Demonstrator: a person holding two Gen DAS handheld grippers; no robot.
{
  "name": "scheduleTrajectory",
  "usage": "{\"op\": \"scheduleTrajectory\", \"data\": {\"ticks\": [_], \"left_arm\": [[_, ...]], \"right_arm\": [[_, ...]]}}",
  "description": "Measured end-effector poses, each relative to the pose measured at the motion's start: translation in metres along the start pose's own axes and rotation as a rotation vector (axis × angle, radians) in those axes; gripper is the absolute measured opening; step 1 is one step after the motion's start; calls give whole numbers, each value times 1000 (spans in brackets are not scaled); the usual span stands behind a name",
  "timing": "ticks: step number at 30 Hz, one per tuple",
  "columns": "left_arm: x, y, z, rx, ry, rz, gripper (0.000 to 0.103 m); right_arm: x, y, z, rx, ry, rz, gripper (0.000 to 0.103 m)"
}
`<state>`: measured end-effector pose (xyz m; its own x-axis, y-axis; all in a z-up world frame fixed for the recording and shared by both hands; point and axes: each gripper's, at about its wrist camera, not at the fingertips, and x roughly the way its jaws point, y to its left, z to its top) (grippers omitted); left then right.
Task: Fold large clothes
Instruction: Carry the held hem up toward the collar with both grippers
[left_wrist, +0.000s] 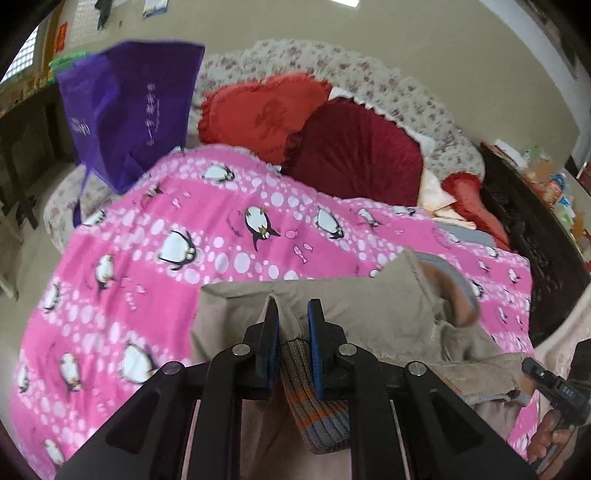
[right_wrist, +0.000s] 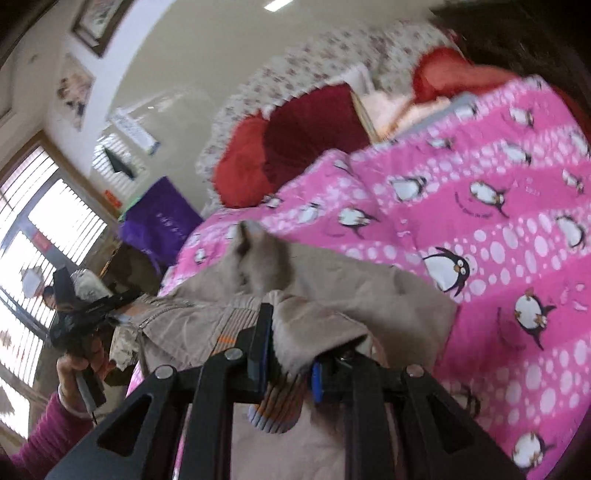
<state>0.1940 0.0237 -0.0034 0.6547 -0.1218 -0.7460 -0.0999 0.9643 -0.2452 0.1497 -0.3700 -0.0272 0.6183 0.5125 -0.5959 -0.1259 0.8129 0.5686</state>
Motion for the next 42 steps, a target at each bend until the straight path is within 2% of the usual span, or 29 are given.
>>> {"op": "scheduleTrajectory", "data": {"ticks": [2, 5, 8, 10, 11, 12, 13, 16, 20, 22, 24, 28, 30, 32, 34, 35, 39, 41, 42], "left_arm": [[15, 0, 2, -13, 3, 6, 4], [35, 4, 10, -71, 29, -23, 10], [36, 6, 20, -92, 32, -57, 30], [26, 9, 24, -101, 7, -78, 48], [20, 12, 26, -108, 1, -101, 50], [15, 14, 27, -111, 2, -114, 51], [9, 16, 26, -106, 7, -117, 51], [-9, 21, 13, -46, 19, -104, 51], [-24, 31, -22, 63, 77, -67, 51], [-27, 40, -40, 81, 113, -72, 51], [-28, 49, -54, 81, 134, -68, 51], [-17, 58, -79, 87, 191, -48, 51], [-3, 61, -88, 94, 225, -2, 51], [17, 66, -93, 97, 273, 76, 51], [28, 73, -91, 51, 298, 82, 51], [26, 78, -88, 14, 283, 70, 51], [7, 81, -83, -17, 235, 13, 51], [-2, 78, -83, 2, 221, -6, 51], [-5, 77, -84, 8, 217, -16, 51]], "right_arm": [[20, -20, 8, 66, 24, 0, 18], [37, -38, 17, 141, 49, 10, 24], [32, -34, 20, 113, 36, 29, 33], [23, -27, 20, 79, 24, 31, 39], [17, -23, 19, 62, 14, 27, 47], [10, -19, 18, 47, -8, 5, 56], [5, -17, 19, 38, -27, -9, 58], [-12, -4, 10, -7, -71, -52, 59], [-26, 17, -13, -119, -97, -43, 59], [-21, 26, -24, -189, -72, -12, 59], [-10, 34, -30, -258, -51, -73, 59], [24, 34, -22, -250, 37, -45, 59], [46, 32, -10, -265, 42, -160, 57], [65, 30, 7, -316, -1, -311, 57], [75, 32, 24, -357, -60, -444, 57], [77, 31, 32, -338, -55, -460, 56], [39, 43, 32, -247, -90, -308, 57], [23, 60, 18, -299, -89, -220, 59], [23, 72, 10, -354, -67, -181, 64]]}}
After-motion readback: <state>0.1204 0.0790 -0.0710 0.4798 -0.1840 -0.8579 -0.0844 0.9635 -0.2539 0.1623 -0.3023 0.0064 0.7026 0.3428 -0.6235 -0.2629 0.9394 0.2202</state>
